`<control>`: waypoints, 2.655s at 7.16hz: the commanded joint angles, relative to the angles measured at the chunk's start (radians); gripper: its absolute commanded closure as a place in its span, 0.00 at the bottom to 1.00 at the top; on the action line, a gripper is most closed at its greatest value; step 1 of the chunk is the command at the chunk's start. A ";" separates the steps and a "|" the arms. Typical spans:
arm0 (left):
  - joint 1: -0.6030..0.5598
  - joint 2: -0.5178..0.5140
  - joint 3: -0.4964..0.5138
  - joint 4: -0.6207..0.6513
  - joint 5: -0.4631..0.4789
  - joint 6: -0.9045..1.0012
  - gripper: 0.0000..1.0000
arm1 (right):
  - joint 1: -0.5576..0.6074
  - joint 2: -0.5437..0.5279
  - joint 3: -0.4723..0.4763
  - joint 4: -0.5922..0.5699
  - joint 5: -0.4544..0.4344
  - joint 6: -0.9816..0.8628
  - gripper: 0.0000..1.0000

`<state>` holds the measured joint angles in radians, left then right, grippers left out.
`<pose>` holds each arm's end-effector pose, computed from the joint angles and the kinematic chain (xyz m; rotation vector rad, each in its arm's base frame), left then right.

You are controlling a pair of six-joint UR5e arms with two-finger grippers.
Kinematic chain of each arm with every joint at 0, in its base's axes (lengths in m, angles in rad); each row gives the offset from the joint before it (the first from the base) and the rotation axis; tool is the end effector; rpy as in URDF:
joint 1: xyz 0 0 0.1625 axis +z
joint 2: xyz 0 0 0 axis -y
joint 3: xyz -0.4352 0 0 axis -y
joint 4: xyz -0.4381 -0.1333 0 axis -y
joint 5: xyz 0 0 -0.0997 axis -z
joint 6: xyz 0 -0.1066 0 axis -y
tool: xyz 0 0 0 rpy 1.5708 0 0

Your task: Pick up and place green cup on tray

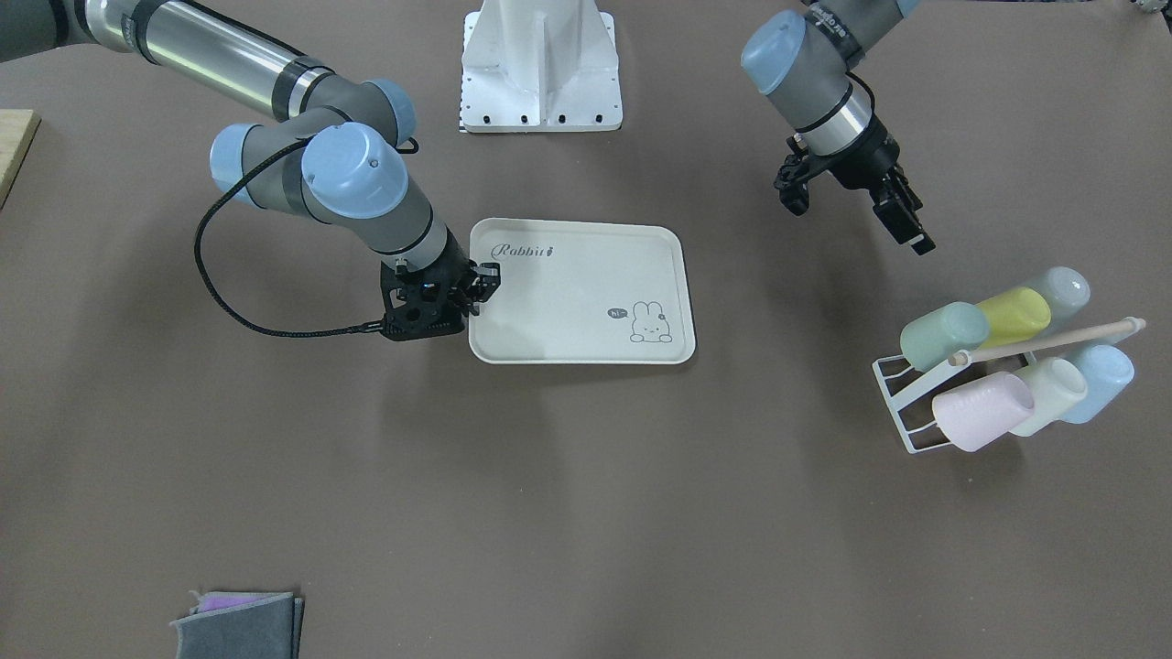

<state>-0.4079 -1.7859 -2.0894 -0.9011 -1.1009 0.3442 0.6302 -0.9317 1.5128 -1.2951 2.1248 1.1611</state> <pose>0.4088 -0.3745 0.3828 0.2684 -0.4455 1.4615 -0.5682 -0.5100 0.2553 -0.0361 -0.9795 -0.0347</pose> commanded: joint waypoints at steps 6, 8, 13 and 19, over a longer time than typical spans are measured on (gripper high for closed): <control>0.063 0.003 0.098 -0.013 0.309 0.148 0.02 | 0.329 -0.176 0.059 -0.190 0.060 -0.575 0.00; 0.063 0.003 0.123 -0.015 0.363 0.148 0.02 | 0.460 -0.266 0.090 -0.266 0.063 -0.903 0.00; 0.061 -0.009 0.255 -0.062 0.446 0.148 0.02 | 0.813 -0.594 0.124 -0.282 0.232 -1.296 0.00; 0.055 -0.040 0.353 -0.094 0.544 0.148 0.02 | 0.907 -0.659 0.112 -0.296 0.123 -1.298 0.00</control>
<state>-0.3505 -1.8229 -1.7553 -0.9785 -0.5874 0.4924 1.5363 -1.5903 1.6298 -1.5912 2.2546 -0.1364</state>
